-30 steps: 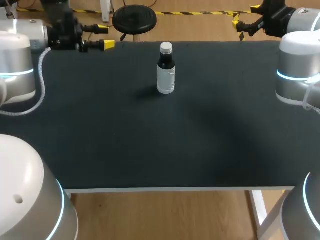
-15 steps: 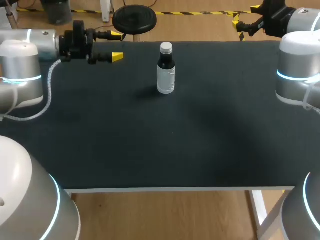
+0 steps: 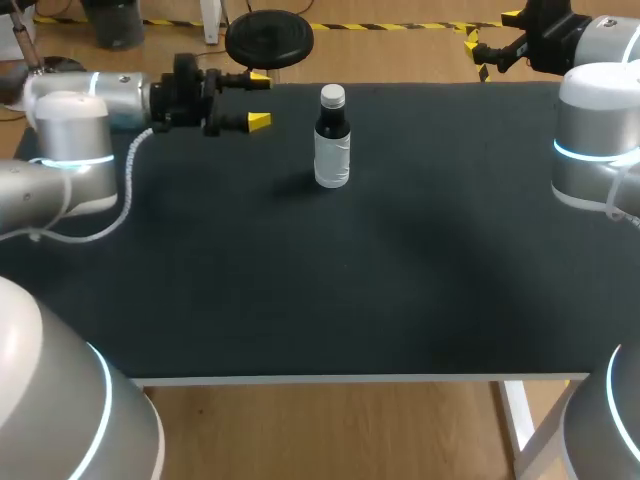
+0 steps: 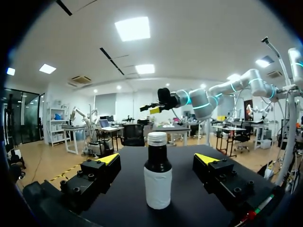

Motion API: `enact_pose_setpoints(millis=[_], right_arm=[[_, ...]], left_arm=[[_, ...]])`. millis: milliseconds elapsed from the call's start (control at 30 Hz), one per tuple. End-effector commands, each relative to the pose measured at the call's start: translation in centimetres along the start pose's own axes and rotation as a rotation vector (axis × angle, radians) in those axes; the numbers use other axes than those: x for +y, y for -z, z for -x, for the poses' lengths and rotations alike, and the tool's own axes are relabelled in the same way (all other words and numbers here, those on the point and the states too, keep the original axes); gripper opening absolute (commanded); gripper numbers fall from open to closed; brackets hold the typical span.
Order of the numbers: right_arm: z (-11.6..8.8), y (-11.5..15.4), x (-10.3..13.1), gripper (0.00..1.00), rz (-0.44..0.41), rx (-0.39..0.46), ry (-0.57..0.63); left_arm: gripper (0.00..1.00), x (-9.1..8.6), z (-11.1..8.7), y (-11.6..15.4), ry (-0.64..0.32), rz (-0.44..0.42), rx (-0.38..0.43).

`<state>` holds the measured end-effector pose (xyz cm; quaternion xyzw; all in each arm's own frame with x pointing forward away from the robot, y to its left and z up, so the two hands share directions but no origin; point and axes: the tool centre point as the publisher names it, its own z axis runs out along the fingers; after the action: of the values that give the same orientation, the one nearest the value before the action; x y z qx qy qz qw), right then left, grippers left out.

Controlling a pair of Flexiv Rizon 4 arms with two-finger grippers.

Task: Unscrew the bottle cap

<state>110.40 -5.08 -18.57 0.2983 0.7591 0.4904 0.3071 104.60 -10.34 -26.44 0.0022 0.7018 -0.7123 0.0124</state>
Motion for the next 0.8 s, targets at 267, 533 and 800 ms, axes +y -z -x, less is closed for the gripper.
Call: enact_pose_setpoints(millis=[267, 533, 800], right_arm=[[0.0, 0.0, 0.0, 1.00, -0.002, 0.000, 0.000], [0.0, 0.0, 0.0, 1.00, -0.002, 0.000, 0.000], [0.0, 0.0, 0.0, 1.00, -0.002, 0.000, 0.000]], left_arm=[[1.00, 1.0, 1.6, -3.1, 0.029, -0.018, 0.129], [1.00, 1.3, 1.8, -4.7, 0.038, -0.012, 0.163], [1.00, 1.8, 1.8, -6.4, 0.049, -0.004, 0.202]])
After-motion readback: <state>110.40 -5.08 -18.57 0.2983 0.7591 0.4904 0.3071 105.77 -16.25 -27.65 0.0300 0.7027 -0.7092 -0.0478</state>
